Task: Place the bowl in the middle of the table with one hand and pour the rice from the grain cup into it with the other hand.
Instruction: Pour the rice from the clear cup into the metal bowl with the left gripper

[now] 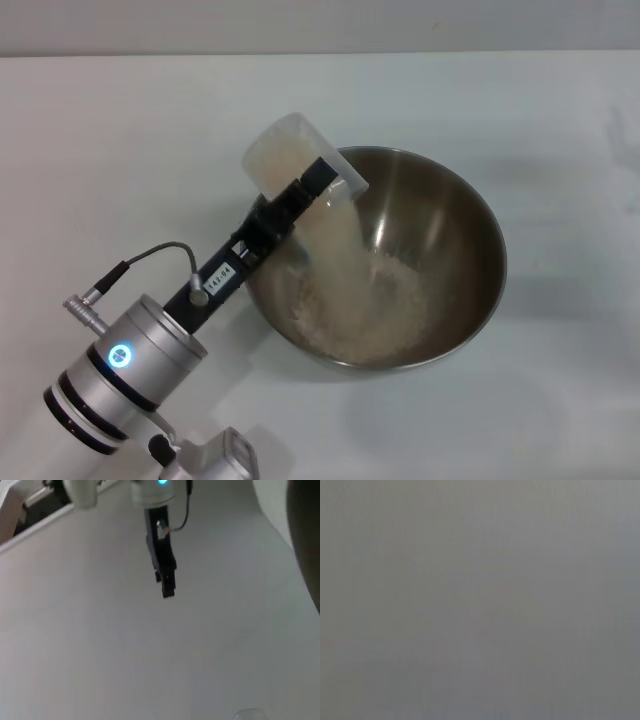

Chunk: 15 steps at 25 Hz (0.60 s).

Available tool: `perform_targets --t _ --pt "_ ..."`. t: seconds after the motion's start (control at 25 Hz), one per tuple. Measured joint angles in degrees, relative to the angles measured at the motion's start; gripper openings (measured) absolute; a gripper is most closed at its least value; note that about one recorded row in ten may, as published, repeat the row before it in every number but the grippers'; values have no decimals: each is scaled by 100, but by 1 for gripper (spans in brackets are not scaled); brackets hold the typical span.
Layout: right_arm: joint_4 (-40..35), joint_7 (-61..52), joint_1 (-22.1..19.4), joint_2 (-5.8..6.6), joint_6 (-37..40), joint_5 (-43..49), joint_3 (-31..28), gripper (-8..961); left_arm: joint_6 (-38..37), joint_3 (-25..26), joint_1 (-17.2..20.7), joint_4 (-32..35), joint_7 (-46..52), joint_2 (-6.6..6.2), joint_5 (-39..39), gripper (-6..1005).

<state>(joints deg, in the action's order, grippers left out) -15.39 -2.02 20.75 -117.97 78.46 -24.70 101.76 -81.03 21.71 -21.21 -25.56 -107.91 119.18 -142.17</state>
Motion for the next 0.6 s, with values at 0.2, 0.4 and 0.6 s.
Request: perform_targets --t 0.2,0.4,0.6 --pt "2 0 5 -23 11 11 -86 517 -6 -25 -5 5 -549 0 -78 56" --pt "2 0 6 -33 28 34 -124 517 -11 -34 -6 18 -691 0 -148 58" --pt "2 0 3 -33 31 39 -123 517 -22 -35 -6 24 -742 0 -247 61"
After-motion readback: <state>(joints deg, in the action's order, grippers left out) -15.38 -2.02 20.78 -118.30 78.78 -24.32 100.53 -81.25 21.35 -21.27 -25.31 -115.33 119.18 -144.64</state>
